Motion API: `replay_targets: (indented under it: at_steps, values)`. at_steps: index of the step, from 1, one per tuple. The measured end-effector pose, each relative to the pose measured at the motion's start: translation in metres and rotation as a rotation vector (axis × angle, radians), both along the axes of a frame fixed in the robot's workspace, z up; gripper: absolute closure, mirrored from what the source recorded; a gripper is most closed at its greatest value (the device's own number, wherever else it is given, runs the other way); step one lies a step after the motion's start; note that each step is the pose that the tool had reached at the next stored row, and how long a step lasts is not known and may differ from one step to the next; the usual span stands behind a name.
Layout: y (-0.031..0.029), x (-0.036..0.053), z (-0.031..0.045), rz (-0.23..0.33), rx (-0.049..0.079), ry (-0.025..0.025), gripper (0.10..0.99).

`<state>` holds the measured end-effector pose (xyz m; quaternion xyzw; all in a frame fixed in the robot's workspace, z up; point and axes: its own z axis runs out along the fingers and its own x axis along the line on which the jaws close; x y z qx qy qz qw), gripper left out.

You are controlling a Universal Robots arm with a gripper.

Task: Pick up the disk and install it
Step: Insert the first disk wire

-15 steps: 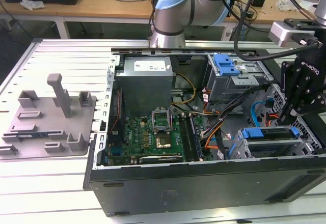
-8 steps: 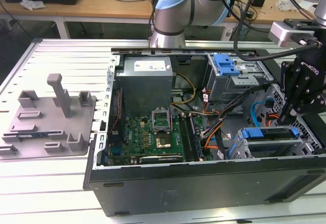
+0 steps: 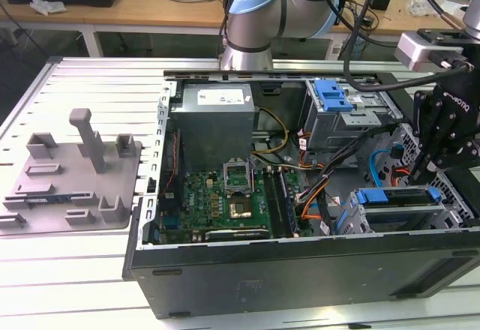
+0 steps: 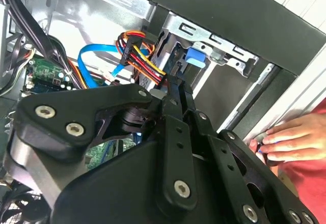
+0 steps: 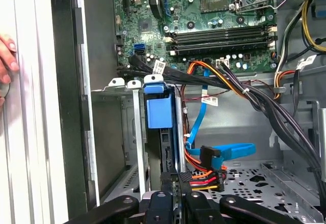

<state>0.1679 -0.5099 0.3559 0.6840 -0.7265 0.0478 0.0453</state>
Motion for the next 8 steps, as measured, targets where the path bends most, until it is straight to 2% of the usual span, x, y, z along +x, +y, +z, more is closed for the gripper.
replay_targets:
  at_steps: [8]
  values:
    - [-0.0032, 0.0, -0.0001, 0.0, 0.0, 0.0, 0.925]
